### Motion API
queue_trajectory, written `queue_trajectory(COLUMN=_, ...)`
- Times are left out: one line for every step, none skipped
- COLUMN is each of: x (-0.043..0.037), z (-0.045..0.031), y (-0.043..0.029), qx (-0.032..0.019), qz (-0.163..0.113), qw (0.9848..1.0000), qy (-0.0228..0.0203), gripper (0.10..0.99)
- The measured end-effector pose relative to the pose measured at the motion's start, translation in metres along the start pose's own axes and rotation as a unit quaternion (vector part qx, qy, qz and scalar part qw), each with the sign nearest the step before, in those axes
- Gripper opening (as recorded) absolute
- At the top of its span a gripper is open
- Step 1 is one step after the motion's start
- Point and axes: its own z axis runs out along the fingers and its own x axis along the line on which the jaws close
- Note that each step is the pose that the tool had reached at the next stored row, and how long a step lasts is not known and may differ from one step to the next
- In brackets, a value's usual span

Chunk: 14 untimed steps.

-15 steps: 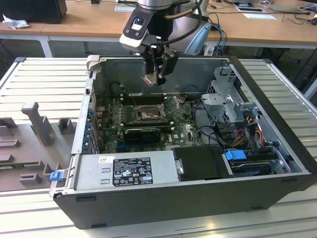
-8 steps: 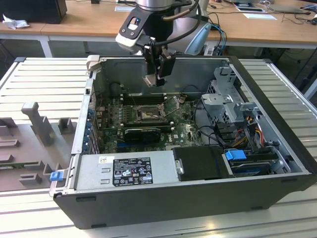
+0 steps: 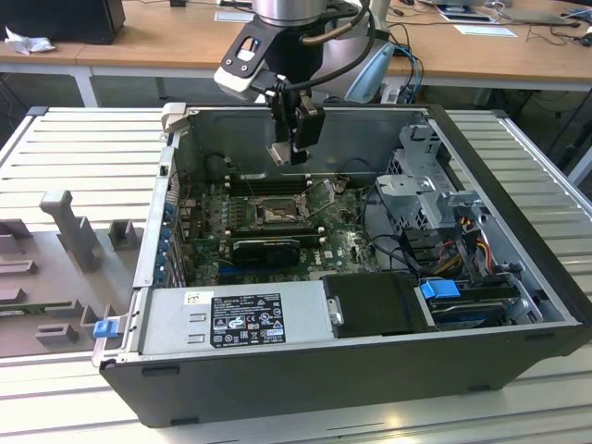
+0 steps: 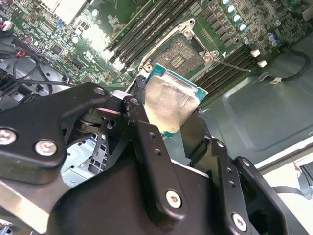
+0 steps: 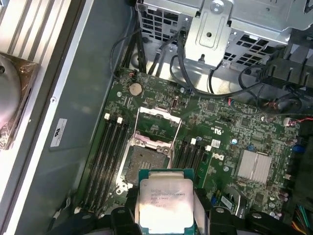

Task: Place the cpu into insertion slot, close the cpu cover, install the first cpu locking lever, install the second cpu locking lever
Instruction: 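Place the cpu into insertion slot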

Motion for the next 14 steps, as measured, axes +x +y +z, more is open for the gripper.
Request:
queue_trajectory(x=0.0000, z=0.0002, y=0.0000, qx=0.0000, qz=0.001, qw=1.0000, qy=-0.0001, gripper=0.529)
queue_trajectory(x=0.0000, z=0.0005, y=0.0000, qx=-0.0001, qz=0.004, qw=1.0000, qy=-0.0003, gripper=0.529)
queue_trajectory(x=0.0000, z=0.0007, y=-0.0001, qx=-0.0003, qz=0.010, qw=0.9999, qy=-0.0008, gripper=0.529)
queue_trajectory(x=0.0000, z=0.0010, y=-0.0001, qx=-0.0004, qz=0.019, qw=0.9998, qy=-0.0015, gripper=0.529)
queue_trajectory(x=0.0000, z=0.0011, y=-0.0001, qx=-0.0005, qz=0.025, qw=0.9997, qy=-0.0020, gripper=0.529)
queue_trajectory(x=0.0000, z=0.0013, y=-0.0001, qx=-0.0007, qz=0.038, qw=0.9993, qy=-0.0031, gripper=0.529)
queue_trajectory(x=0.0000, z=0.0015, y=-0.0001, qx=-0.0009, qz=0.049, qw=0.9988, qy=-0.0040, gripper=0.529)
queue_trajectory(x=0.0000, z=0.0017, y=-0.0001, qx=-0.0010, qz=0.058, qw=0.9983, qy=-0.0046, gripper=0.529)
queue_trajectory(x=0.0000, z=0.0027, y=-0.0002, qx=-0.0011, qz=0.066, qw=0.9978, qy=-0.0054, gripper=0.529)
queue_trajectory(x=0.0000, z=0.0038, y=-0.0003, qx=-0.0012, qz=0.072, qw=0.9974, qy=-0.0058, gripper=0.529)
queue_trajectory(x=0.0000, z=0.0052, y=-0.0004, qx=-0.0013, qz=0.080, qw=0.9968, qy=-0.0065, gripper=0.529)
queue_trajectory(x=0.0000, z=0.0064, y=-0.0005, qx=-0.0015, qz=0.089, qw=0.9960, qy=-0.0072, gripper=0.529)
queue_trajectory(x=0.0000, z=0.0074, y=-0.0006, qx=-0.0017, qz=0.096, qw=0.9954, qy=-0.0078, gripper=0.529)
queue_trajectory(x=0.0000, z=0.0085, y=-0.0006, qx=-0.0018, qz=0.106, qw=0.9943, qy=-0.0087, gripper=0.529)
